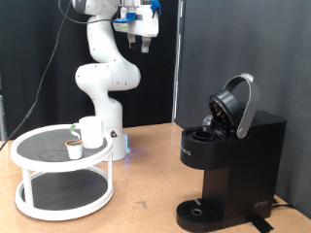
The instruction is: Make a cup of coffee with the keurig machine
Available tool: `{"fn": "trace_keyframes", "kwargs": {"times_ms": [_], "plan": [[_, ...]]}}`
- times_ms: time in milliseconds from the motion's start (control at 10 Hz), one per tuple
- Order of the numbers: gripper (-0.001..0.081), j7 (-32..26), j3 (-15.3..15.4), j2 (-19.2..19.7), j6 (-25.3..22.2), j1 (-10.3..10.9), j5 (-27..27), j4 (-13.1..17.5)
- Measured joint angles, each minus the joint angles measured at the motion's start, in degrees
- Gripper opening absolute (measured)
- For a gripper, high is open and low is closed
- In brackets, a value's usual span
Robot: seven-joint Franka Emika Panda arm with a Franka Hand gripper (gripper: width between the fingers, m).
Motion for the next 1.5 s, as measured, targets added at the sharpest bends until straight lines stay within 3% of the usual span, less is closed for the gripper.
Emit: {"fn": "trace_keyframes", "kwargs": {"times_ms": [200, 500, 900, 1300, 1500], "plan": [[0.0734, -0.75, -0.89, -0.16, 0.16, -0.15, 0.00, -0.02], [0.0734, -5.94, -5.68, -2.17, -0.48, -1.20, -1.69, -0.59], [0.0734, -13.51, -12.09, -3.92, -5.05, -2.72, -5.54, -0.54], [0.0734, -15.19, -13.50, -4.31, -5.27, -2.83, -5.55, -0.58], [0.0734, -17.79, -16.17, -4.42, -5.25, -3.41, -7.61, -0.33]]}}
